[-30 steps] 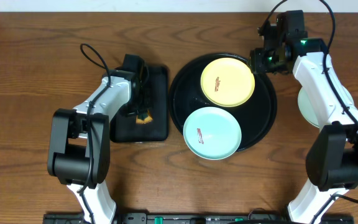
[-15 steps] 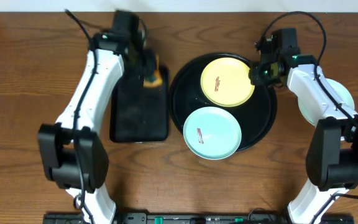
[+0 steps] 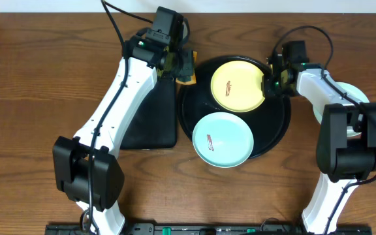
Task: Clean dirty plates on tray and stack at the side
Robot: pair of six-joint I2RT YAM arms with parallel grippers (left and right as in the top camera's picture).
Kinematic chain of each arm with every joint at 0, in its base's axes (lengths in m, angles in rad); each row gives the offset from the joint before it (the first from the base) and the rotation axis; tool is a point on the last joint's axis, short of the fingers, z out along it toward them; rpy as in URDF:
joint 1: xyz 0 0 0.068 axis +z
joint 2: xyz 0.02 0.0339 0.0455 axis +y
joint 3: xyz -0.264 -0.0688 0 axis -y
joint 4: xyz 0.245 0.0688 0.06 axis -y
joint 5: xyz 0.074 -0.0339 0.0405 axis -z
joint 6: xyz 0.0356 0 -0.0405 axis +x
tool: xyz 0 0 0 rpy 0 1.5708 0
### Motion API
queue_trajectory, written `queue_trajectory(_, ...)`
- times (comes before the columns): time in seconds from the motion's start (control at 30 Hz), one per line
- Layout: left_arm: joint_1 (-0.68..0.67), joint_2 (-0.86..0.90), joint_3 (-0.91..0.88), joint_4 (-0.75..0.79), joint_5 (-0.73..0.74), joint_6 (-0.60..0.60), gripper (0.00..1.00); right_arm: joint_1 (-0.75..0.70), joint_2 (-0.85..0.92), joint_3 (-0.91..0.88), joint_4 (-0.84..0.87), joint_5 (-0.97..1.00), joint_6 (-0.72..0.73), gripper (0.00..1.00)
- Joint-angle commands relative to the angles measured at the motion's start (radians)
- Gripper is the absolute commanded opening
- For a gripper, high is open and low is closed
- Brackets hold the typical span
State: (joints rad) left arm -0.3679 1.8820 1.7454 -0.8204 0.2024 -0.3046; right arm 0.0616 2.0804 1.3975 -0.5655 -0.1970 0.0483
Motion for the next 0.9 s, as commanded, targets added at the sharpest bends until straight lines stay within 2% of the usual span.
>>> queue_trajectory(0.0,-0.008,0.007,0.006,0.015,-0.035,0.023,0.07,0.005,0.006,-0.005,-0.035,-0.087,-0.004,0.01)
queue_trajectory(0.2,-0.042,0.055,0.006,0.046,-0.031,-0.002,0.08,0.039,-0.04,-0.003,-0.157,-0.05,0.013,0.01)
queue_trajectory(0.37,-0.089,0.116,0.006,0.099,-0.025,-0.072,0.07,0.046,-0.046,-0.003,-0.174,0.006,0.173,0.01)
queue_trajectory(0.47,-0.131,0.175,0.006,0.162,0.052,-0.1,0.07,0.05,-0.046,-0.003,-0.147,0.006,0.237,0.01)
queue_trajectory(0.7,-0.225,0.303,0.006,0.249,0.162,-0.241,0.07,0.059,-0.045,-0.003,-0.122,0.01,0.244,0.01)
queue_trajectory(0.87,-0.257,0.373,0.006,0.291,0.183,-0.291,0.07,0.06,-0.045,-0.003,-0.123,0.01,0.244,0.01)
